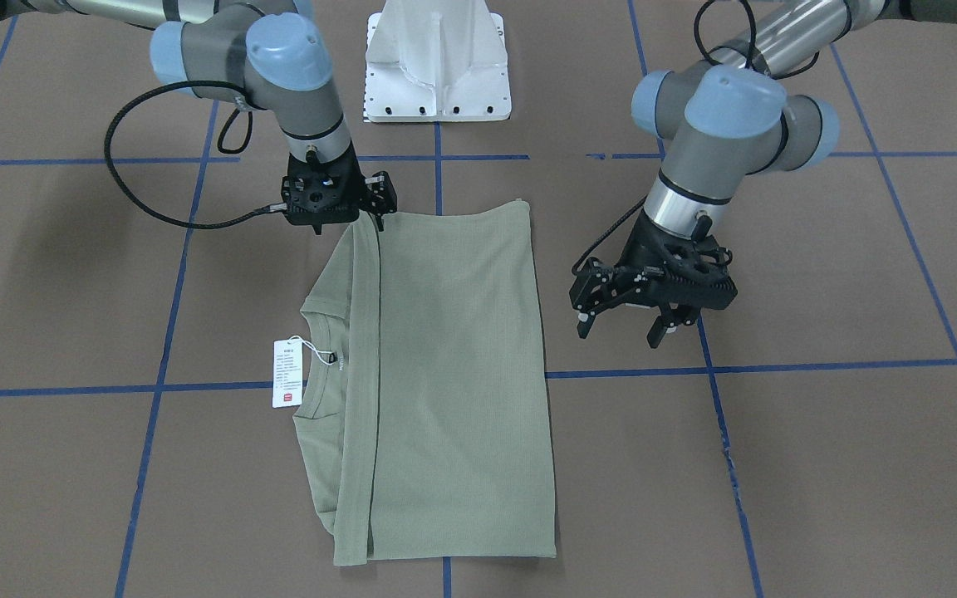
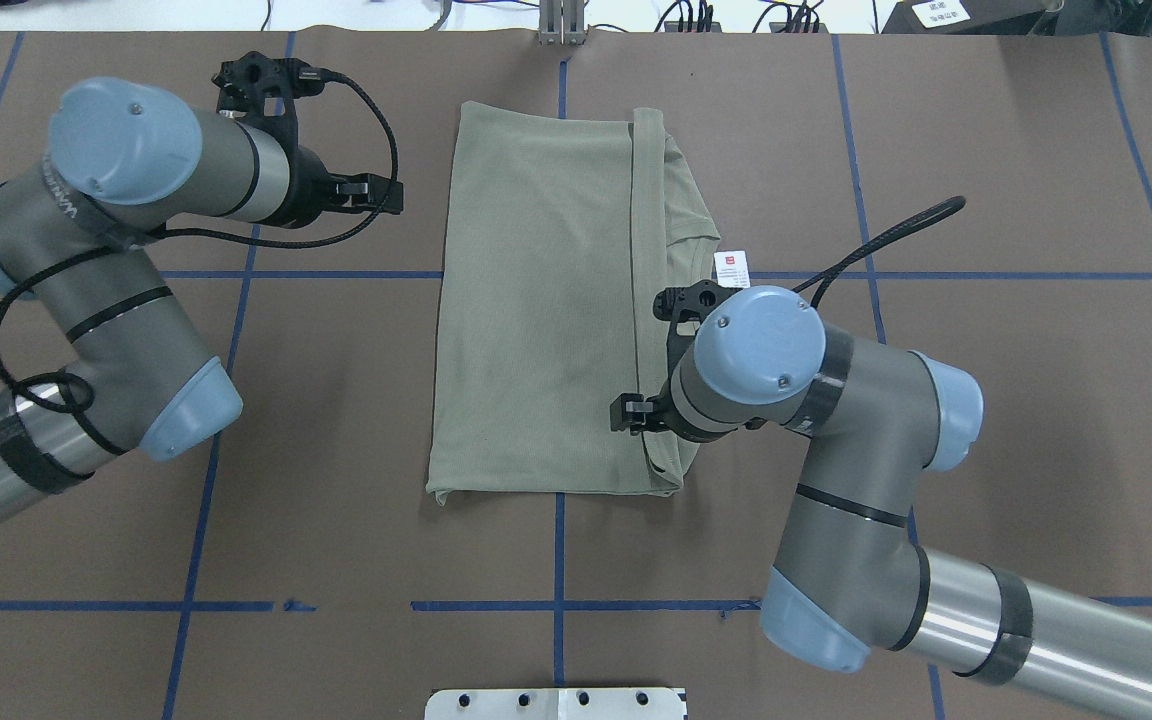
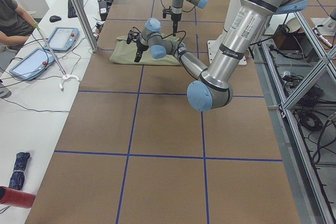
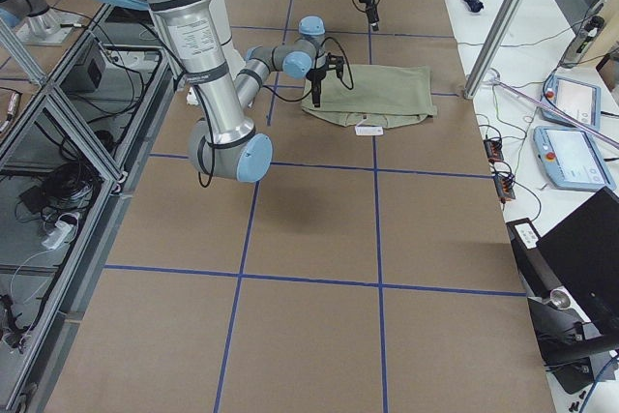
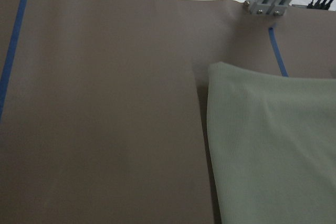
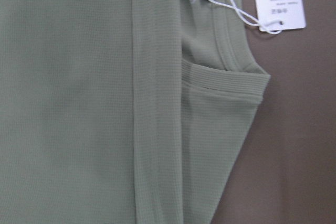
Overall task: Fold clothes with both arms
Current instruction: 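Pinch the collar edge beside the white tag with the right gripper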
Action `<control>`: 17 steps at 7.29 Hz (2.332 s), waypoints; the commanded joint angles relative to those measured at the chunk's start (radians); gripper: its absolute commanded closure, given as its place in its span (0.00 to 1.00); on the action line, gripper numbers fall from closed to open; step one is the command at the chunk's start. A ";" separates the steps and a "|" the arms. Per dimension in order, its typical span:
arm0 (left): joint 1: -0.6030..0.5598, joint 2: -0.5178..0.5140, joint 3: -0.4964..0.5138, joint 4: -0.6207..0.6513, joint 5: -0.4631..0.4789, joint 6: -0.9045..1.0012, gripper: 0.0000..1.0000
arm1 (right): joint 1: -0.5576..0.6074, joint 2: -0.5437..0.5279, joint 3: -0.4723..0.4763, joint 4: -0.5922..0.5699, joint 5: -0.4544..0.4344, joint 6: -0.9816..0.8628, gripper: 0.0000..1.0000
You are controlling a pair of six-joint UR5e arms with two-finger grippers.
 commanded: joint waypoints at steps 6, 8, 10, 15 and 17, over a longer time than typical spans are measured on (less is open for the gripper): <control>0.043 0.026 -0.102 0.084 -0.022 -0.031 0.00 | -0.036 0.051 -0.066 -0.188 -0.020 -0.207 0.00; 0.046 0.027 -0.098 0.084 -0.022 -0.031 0.00 | -0.036 0.051 -0.079 -0.188 -0.016 -0.234 0.00; 0.055 0.027 -0.093 0.082 -0.024 -0.033 0.00 | -0.013 0.040 -0.065 -0.191 -0.005 -0.247 0.00; 0.090 0.020 -0.087 0.076 -0.022 -0.070 0.00 | 0.013 -0.121 0.149 -0.259 -0.002 -0.312 0.00; 0.092 0.020 -0.087 0.076 -0.022 -0.070 0.00 | 0.034 -0.021 0.103 -0.275 -0.008 -0.328 0.00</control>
